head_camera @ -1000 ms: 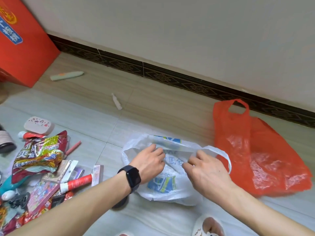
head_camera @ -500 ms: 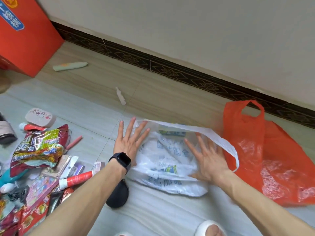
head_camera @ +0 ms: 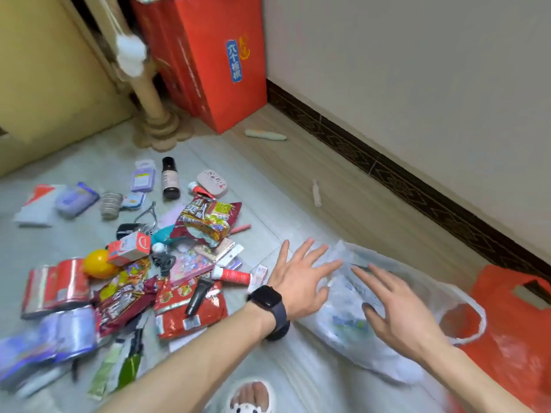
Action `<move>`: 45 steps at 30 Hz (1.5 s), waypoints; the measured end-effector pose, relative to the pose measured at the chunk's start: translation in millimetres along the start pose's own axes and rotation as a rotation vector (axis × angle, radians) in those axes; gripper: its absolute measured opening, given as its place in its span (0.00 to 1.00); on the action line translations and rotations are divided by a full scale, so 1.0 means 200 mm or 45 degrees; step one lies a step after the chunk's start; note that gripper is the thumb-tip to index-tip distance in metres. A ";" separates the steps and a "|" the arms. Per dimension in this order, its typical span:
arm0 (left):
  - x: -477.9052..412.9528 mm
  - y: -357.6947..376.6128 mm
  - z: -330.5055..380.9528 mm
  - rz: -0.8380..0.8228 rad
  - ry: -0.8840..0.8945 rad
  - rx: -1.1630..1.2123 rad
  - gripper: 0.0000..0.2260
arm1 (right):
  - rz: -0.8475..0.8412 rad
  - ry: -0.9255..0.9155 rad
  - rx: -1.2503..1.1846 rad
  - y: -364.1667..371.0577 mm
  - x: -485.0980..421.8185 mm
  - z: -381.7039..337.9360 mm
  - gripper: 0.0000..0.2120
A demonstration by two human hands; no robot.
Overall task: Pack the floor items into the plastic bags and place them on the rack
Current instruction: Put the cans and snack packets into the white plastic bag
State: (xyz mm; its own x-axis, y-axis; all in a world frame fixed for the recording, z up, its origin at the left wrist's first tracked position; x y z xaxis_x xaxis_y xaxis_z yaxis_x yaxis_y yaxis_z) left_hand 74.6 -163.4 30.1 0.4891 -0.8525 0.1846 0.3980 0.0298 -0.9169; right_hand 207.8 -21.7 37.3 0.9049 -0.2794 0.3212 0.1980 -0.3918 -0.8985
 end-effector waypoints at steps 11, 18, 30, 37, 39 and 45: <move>1.25 -0.61 -0.79 0.410 -0.867 0.024 0.30 | 0.266 -0.942 0.222 -0.55 0.13 -1.44 0.22; 1.91 -0.43 -1.13 0.389 -1.326 0.184 0.28 | 0.180 -1.093 0.257 -0.32 0.21 -1.92 0.24; 2.18 -0.02 -1.78 0.371 -1.548 0.664 0.28 | -0.492 -0.823 0.126 0.79 -0.19 -2.38 0.30; 1.93 0.05 -2.07 0.175 -1.538 0.646 0.26 | -0.596 -0.379 -0.356 1.17 -0.48 -2.57 0.34; 1.92 0.09 -2.11 0.072 -1.565 0.696 0.26 | -0.631 -0.326 -0.299 1.23 -0.55 -2.62 0.33; 1.95 0.18 -2.12 0.050 -1.634 0.879 0.24 | -0.702 -0.148 -0.345 1.28 -0.61 -2.63 0.37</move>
State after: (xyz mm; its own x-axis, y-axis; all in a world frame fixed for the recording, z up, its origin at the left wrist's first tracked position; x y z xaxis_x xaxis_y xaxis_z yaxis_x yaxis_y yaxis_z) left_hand -50.4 -715.7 -80.9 0.7036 0.1863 0.6858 0.4738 0.5963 -0.6480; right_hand -50.2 -549.0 -74.8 0.7348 0.1187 0.6679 0.5588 -0.6640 -0.4968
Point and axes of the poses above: each hand's wrist, its own x-axis away from the middle knuckle, its own y-axis out of the palm, z = x × y, the point moved 5 cm from there along -x, towards the middle knuckle, and after that the axes turned 1 degree about x, right-handed, at the moved point
